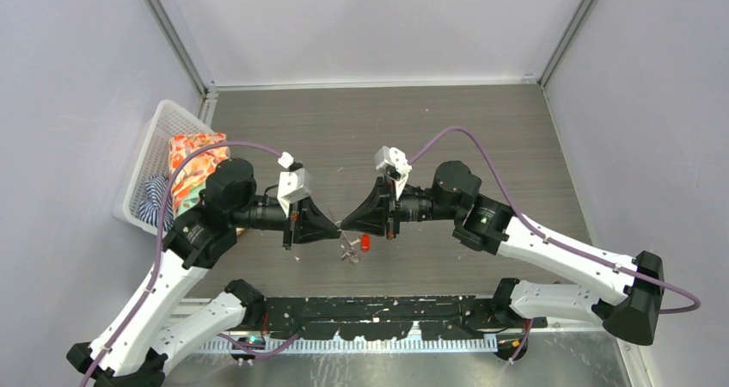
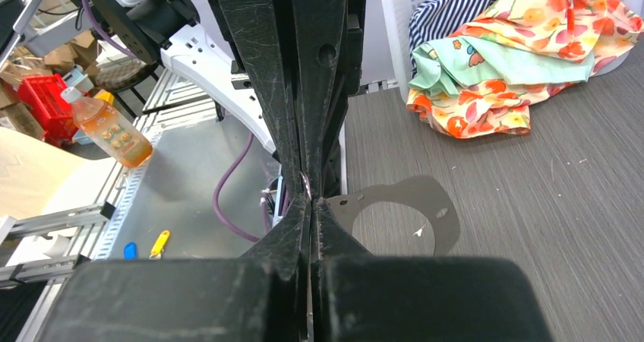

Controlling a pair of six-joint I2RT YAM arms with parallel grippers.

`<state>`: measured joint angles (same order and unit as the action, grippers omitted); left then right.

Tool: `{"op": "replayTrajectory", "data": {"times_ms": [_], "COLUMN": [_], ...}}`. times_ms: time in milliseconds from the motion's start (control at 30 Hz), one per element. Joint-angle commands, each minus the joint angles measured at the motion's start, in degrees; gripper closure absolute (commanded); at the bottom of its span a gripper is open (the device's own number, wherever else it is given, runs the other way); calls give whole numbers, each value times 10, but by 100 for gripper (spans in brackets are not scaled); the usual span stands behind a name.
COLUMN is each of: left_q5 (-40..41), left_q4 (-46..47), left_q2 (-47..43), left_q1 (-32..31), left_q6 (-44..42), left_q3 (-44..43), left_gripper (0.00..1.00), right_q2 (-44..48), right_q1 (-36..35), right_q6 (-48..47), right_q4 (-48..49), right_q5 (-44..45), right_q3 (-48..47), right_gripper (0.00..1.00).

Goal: Put the keys on the keyring

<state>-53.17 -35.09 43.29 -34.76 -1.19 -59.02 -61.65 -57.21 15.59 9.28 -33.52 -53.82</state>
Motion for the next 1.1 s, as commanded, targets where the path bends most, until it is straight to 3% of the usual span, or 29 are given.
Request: {"op": "replayTrajectory", "data": {"times_ms": [0,233,433,700,933,1067], "left_q5": [-26,-5,14,31,-4,-41], "left_q4": [21,61,111,108,118,187], "left_q2": [1,-3,-6,-7,9,2], "left_q1": [3,3,3,41,62,62], "left_q6": [3,100,205,237,235,266], "left_q3": [-21,-13,6,-10,-48,-22], "left_gripper": [98,70,53,50,37,41], "right_q2": [6,48,51,70,79,68], "right_q1": [2,2,2,2,2,2], "right_q6": [-5,33,74,107,113,122], "right_q4": [50,234,337,409,427,443], "right_q5": [9,48,61,76,77,78], "right_q3": [1,90,127,168,176,171], "right_gripper": [99,99,99,99,99,99]}}
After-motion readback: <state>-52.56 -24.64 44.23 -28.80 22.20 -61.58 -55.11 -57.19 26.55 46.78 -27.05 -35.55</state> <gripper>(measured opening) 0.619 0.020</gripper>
